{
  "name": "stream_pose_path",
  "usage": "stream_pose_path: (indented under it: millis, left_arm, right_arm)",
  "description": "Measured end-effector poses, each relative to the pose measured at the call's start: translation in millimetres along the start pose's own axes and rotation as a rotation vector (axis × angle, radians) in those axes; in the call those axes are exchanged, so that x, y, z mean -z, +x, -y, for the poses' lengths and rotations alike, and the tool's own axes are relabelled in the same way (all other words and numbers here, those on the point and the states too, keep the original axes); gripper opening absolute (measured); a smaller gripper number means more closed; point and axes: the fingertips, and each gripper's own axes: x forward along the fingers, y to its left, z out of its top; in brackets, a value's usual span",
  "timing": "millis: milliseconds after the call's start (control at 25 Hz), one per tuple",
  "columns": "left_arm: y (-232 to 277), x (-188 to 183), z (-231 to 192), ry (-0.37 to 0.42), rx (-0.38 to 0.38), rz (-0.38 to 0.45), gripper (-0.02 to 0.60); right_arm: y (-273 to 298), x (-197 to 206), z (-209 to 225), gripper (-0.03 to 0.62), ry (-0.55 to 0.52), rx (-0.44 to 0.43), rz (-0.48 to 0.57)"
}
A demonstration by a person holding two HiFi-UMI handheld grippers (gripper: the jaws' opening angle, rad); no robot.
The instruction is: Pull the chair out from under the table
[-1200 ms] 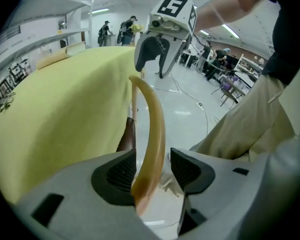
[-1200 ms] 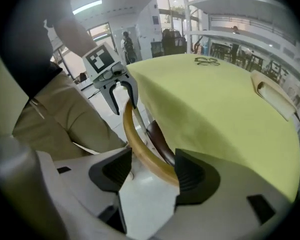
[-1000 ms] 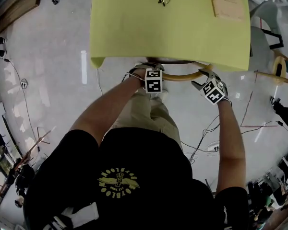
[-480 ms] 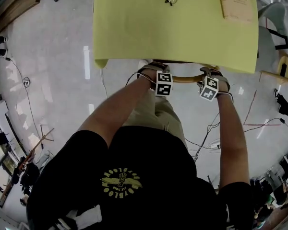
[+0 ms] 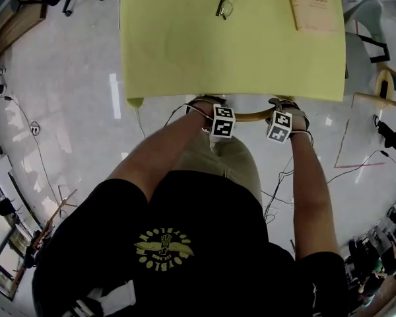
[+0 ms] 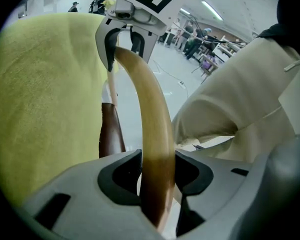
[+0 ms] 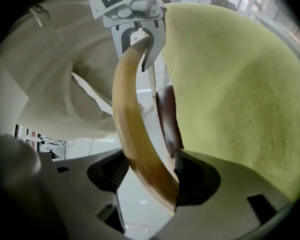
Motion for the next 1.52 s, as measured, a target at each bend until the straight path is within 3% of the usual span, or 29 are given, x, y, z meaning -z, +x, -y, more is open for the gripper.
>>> stream_pose_path:
  millis: [320, 480, 800, 1000, 1200, 1520]
  left_arm:
    - [1, 0, 4, 0.000, 0.105, -0.040, 0.147]
    - [4, 2, 12, -0.013, 0.129, -0.104, 0.141]
    - [17, -5, 35, -0.032, 0.041, -0.233, 0.132]
    - [30, -14, 58, -0.041, 0.027, -0.234, 0.131]
    - [36, -7, 101, -0.049, 0.076, -0.206, 0.126]
    - [53, 0, 157, 0.031, 0.053, -0.198, 0.126]
  right_arm:
    - [0, 3, 2, 0.259, -0.038, 0.040, 0.037]
    - [0, 5, -7, 0.258, -0.069, 0.005, 0.019]
    - [-3, 13, -42, 0.202, -0.190, -0.072, 0.024]
    - [-2, 21, -68, 0.196, -0.219, -0.053, 0.010]
    - [0, 5, -107, 0.193, -0.235, -0.096, 0.021]
    - [8, -5, -177, 0.193, -0.153, -0.092, 0.023]
